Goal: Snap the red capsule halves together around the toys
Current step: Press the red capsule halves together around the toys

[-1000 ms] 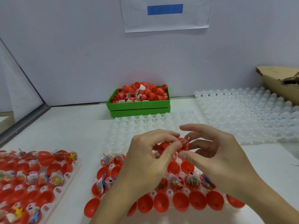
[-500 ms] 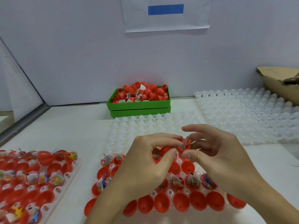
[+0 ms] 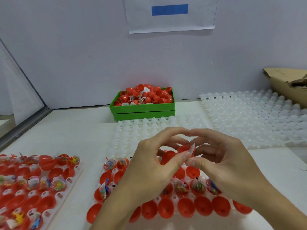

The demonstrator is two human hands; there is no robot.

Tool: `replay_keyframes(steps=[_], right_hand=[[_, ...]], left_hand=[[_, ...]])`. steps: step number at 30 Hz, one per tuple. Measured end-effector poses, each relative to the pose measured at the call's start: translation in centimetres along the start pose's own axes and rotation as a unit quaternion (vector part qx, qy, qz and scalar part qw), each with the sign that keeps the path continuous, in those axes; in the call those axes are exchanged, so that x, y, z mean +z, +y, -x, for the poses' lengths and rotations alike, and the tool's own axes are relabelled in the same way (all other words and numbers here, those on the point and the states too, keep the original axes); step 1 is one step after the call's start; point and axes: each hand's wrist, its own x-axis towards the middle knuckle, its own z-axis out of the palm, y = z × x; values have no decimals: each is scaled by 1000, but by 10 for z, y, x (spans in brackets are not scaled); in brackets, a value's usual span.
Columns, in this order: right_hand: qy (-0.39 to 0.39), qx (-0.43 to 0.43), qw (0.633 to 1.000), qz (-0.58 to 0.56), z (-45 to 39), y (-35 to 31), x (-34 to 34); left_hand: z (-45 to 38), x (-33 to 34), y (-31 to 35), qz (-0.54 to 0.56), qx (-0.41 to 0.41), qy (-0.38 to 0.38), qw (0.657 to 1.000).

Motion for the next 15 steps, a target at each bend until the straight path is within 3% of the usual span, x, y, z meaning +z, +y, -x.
replay_keyframes(steps=[4, 15], right_hand=[[2, 2, 1000, -3, 0, -1, 0], [10, 17, 999, -47, 0, -4, 1]], left_hand=[[-1, 2, 0, -5, 39, -16, 999], [-1, 1, -5, 55, 5, 26, 998]])
